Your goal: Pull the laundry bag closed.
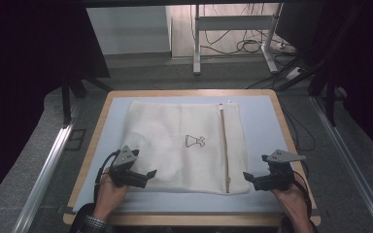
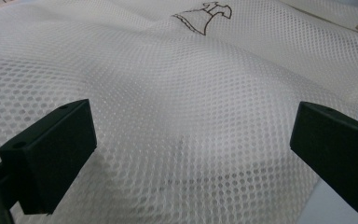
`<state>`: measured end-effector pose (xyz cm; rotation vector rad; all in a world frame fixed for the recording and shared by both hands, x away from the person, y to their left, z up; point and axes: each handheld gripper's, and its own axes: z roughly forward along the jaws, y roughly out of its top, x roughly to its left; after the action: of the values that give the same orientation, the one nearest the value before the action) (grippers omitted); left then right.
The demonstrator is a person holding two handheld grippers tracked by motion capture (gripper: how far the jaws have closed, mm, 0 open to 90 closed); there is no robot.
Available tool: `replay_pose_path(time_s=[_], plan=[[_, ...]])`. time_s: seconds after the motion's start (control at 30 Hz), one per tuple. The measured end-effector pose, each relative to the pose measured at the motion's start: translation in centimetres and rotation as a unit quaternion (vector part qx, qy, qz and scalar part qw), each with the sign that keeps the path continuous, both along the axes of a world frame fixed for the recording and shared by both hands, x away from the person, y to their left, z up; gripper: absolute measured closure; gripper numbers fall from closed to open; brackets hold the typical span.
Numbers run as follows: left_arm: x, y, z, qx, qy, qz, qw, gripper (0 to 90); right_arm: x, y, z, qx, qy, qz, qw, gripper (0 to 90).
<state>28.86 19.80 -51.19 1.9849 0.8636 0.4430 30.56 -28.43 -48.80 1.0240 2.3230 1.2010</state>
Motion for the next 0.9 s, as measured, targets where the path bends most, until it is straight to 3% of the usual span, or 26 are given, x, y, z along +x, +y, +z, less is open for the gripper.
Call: replay_pose_path(time_s=[0.17, 0.3, 0.5, 0.67, 0.73, 0.9], plan=[[0.0, 0.3, 0.2, -0.002, 0.008, 0.011, 0.9999, 0.7, 0.2, 0.2, -0.1, 0.004, 0.009, 0.013, 0.9999, 2.0], [0.0, 0.3, 0.3, -0.001, 0.009, 0.013, 0.9999, 1.2, 0.1, 0.6, -0.2, -0.008, 0.005, 0.026, 0.9996, 2.0], [0.0, 0.1, 0.3, 0.011, -0.006, 0.014, 0.9998, 1.2, 0.2, 0.9, -0.4, -0.026, 0.003, 0.031, 0.9992, 1.8], [0.1, 0.5, 0.4, -0.02, -0.003, 0.014, 0.9997, 1.3, 0.2, 1.0, -0.4, -0.027, 0.001, 0.032, 0.9991, 1.8], [0.1, 0.6, 0.4, -0.019, 0.006, 0.019, 0.9996, 1.3, 0.2, 1.0, -0.4, -0.025, 0.002, 0.031, 0.9992, 1.7], [0.0, 0.3, 0.5, -0.018, 0.006, 0.018, 0.9997, 1.2, 0.3, 0.9, -0.4, -0.017, 0.004, 0.029, 0.9994, 0.6]])
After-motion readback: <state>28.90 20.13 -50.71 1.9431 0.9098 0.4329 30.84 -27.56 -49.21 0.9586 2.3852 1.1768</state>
